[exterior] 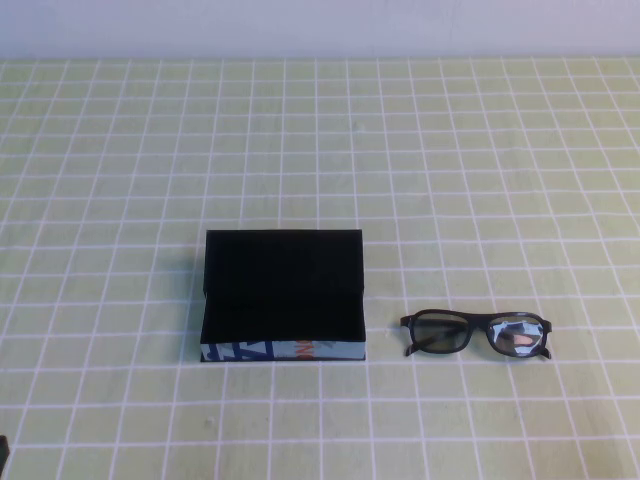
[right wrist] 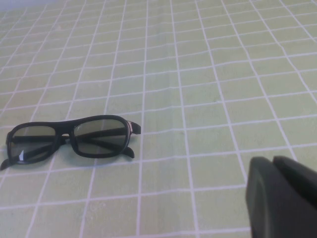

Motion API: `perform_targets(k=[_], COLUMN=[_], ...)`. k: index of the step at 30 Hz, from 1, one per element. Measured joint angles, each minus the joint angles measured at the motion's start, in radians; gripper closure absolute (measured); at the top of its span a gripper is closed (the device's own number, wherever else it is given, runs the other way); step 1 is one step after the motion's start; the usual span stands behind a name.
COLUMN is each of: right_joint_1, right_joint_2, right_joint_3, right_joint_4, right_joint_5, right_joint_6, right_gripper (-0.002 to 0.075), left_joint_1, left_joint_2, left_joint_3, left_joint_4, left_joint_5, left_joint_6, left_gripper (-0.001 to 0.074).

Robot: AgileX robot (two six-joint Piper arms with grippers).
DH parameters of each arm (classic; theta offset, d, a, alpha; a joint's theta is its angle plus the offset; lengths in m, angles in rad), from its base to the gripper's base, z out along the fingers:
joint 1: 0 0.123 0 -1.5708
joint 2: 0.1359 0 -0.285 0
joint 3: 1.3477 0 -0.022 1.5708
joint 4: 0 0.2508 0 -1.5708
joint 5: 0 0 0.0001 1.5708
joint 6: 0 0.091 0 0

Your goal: Return glasses to glasses case

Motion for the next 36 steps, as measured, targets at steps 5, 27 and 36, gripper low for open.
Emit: perform_targets(k=[5,27,36], right_joint_1=[0.000,0.000,0.000], right_joint_2=[0.000,0.000,0.000], right_joint_3=[0.000,0.000,0.001], right_joint_4=[0.000,0.020,0.022], right_joint_5=[0.000,-0.004,-0.024], right_joint_6=[0.000,0.000,0.000], right_gripper=[0.0743,0.0743,0.0743], left_joint_1=[0.000,0.000,0.000], left_joint_2=[0.000,0.000,0.000], left_joint_3=[0.000,0.000,0.000], left_joint_4=[0.000,-0.002,-0.005], left_joint_5=[0.000,0.000,0.000], left_joint_6=[0.000,0.000,0.000], left_gripper=[0.0738,0.0738,0.0738])
